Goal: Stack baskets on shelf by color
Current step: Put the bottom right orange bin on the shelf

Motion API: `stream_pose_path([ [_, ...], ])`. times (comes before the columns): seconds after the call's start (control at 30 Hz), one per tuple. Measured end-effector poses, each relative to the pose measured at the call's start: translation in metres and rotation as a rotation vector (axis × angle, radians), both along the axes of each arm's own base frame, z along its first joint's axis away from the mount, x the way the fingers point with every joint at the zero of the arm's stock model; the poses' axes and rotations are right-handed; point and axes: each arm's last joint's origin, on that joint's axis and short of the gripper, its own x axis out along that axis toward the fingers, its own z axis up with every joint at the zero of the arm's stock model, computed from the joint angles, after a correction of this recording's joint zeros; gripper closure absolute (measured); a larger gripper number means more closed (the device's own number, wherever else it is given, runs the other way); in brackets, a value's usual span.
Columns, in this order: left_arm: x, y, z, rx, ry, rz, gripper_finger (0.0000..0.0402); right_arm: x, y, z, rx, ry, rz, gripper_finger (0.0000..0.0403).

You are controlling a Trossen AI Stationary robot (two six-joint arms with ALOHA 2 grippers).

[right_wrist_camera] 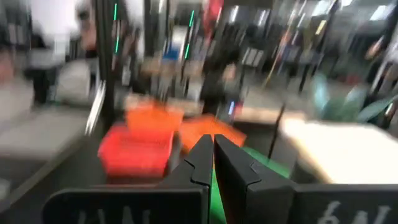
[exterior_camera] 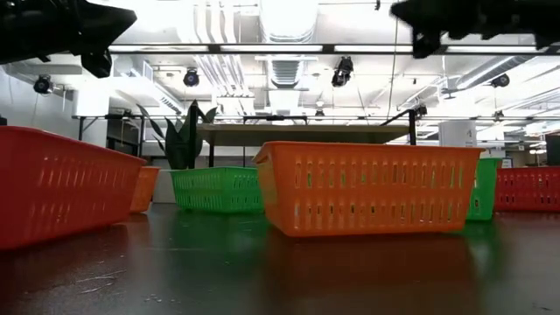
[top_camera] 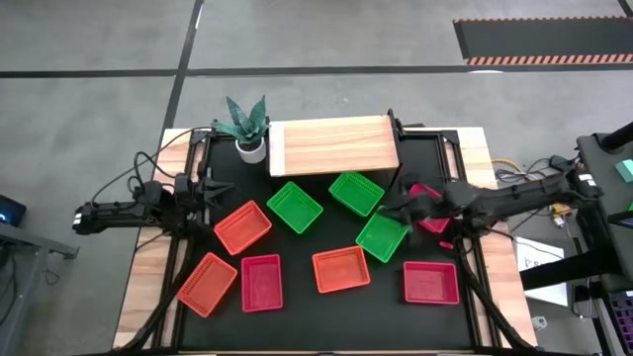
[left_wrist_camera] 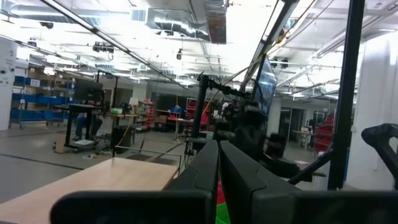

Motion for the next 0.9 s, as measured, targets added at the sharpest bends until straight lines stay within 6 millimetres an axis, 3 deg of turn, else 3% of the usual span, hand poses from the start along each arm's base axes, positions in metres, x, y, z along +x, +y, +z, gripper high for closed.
stream_pose_path([
  [0.13, -0.001, 0.000, 0.002, 0.000, -0.016, 0.000, 0.0402, 0.015, 0.010, 0.016, 0.022, 0.114, 0.038, 0.0394],
  [0.27, -0.002, 0.000, 0.003, 0.001, -0.038, 0.001, 0.0402, 0.028, 0.023, 0.020, 0.021, 0.275, 0.077, 0.0394],
  [0.73, -0.003, 0.000, 0.006, 0.002, -0.070, 0.001, 0.0402, 0.050, 0.078, 0.017, -0.496, 0.619, 0.410, 0.0394],
  [0.9, -0.003, 0.000, 0.006, 0.002, -0.069, 0.001, 0.0402, 0.068, 0.089, 0.018, -0.598, 0.779, 0.428, 0.0394],
])
